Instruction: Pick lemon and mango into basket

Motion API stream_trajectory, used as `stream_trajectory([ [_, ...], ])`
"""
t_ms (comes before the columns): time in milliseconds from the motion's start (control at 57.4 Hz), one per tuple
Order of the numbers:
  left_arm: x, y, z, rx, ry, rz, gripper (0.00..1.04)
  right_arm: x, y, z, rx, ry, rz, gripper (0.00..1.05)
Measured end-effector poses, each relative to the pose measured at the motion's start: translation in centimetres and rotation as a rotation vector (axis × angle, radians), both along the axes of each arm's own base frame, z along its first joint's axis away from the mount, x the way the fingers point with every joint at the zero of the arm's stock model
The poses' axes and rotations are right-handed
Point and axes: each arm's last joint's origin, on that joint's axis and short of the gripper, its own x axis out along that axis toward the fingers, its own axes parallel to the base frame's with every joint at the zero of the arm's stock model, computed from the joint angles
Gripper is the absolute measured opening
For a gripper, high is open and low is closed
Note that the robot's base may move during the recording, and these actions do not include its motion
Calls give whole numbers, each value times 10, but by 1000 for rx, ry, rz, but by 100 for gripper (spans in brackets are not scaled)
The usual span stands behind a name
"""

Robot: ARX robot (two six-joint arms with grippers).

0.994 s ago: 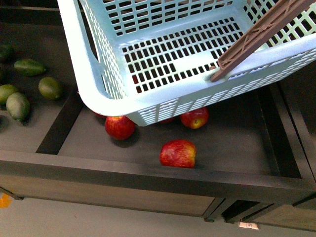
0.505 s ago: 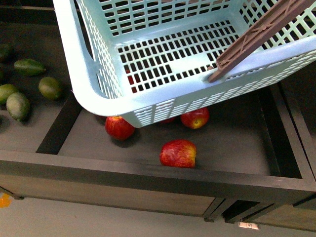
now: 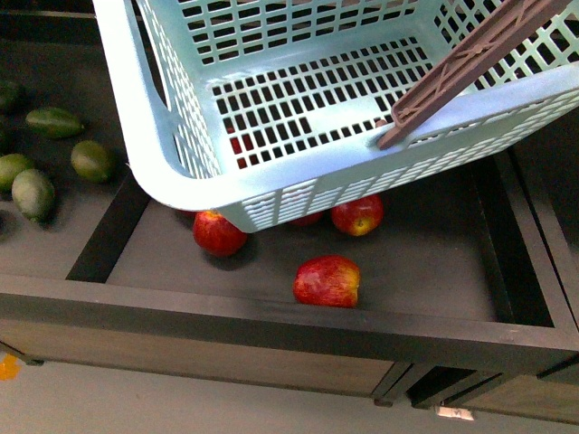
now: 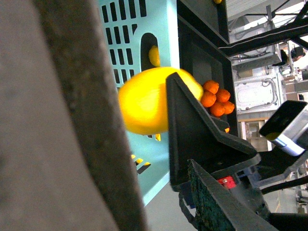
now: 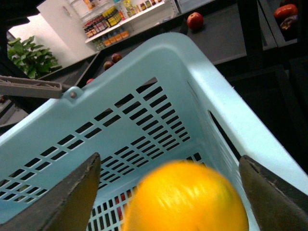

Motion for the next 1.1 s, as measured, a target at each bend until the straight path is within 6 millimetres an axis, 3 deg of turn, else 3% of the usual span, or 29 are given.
stream_trajectory([
  [70, 0, 0, 0, 1, -1, 0, 30, 1, 0, 1, -3, -2, -20, 97],
  [174, 0, 0, 0, 5, -6, 0, 30, 0, -10, 8, 23, -34, -60, 96],
  [296, 0, 0, 0, -2, 4, 0, 30, -14, -44, 17, 46, -77, -210, 96],
  [436, 1, 1, 0, 4, -3, 5, 30, -45, -82, 15, -27, -84, -369, 96],
  [627, -2, -3, 0, -5, 4, -18, 30, -77, -71, -6, -324, -116, -215, 65],
  [994, 0, -1, 0, 1, 0, -4, 30, -140, -55, -39, -409, -110, -231, 3],
  [1098, 0, -1, 0, 1, -1, -3, 30, -154, -49, -44, -415, -122, -206, 2],
])
